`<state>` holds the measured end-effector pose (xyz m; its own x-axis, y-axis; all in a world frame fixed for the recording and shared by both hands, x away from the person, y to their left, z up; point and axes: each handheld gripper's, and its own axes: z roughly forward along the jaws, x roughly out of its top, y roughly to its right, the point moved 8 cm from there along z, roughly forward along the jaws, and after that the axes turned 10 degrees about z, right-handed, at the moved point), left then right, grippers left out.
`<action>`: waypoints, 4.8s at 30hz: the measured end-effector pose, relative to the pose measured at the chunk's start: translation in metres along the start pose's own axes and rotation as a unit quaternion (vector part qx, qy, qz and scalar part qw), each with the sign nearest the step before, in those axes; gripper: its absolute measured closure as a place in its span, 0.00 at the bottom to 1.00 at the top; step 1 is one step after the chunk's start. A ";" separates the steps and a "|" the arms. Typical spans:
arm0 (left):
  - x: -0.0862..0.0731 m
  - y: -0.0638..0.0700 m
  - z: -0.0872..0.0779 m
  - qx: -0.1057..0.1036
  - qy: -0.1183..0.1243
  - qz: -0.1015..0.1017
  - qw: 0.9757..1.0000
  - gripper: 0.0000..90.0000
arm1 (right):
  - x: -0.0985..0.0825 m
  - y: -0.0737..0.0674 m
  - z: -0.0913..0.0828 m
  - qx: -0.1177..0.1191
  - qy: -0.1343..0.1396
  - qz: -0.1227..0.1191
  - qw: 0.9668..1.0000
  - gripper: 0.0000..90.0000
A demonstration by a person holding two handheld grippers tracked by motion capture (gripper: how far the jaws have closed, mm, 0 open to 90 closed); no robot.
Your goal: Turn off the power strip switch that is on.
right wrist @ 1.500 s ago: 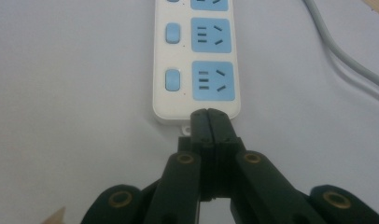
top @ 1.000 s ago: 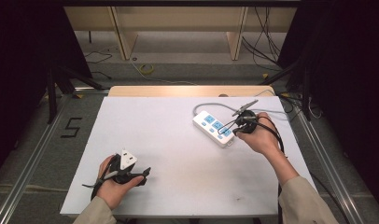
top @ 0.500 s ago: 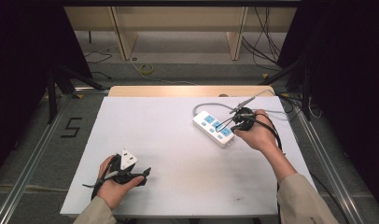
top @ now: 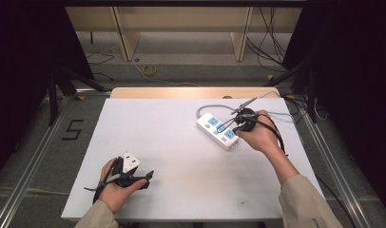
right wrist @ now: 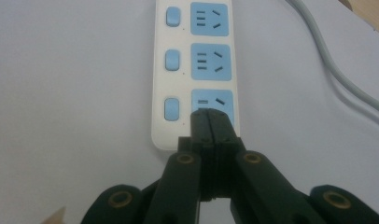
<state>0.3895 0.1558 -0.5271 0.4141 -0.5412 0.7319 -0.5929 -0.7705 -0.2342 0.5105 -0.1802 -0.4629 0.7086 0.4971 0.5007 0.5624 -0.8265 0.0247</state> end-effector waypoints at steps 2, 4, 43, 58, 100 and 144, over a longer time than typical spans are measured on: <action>0.000 0.000 0.000 0.000 0.001 0.000 1.000 0.23 | 0.001 0.000 0.000 0.000 0.000 0.000 1.000 1.00; 0.000 0.000 0.000 0.000 0.001 0.000 1.000 0.23 | 0.002 0.000 0.001 0.000 0.001 -0.002 1.000 1.00; 0.001 0.001 0.000 -0.001 -0.001 0.003 1.000 0.23 | 0.018 -0.002 0.008 0.001 -0.010 -0.005 1.000 1.00; 0.001 0.001 0.001 -0.002 -0.002 0.004 1.000 0.23 | 0.020 -0.001 0.013 0.002 -0.019 -0.001 1.000 1.00; 0.002 0.001 0.001 -0.002 -0.001 0.005 1.000 0.23 | 0.029 -0.003 0.027 0.004 -0.042 0.001 0.999 1.00; 0.002 0.002 0.001 -0.002 0.000 0.007 1.000 0.23 | 0.025 -0.014 0.041 0.016 -0.068 -0.003 0.998 1.00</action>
<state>0.3902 0.1530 -0.5263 0.4066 -0.5513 0.7286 -0.6015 -0.7618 -0.2407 0.5381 -0.1454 -0.4863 0.7554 0.5349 0.3785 0.5786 -0.8156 -0.0023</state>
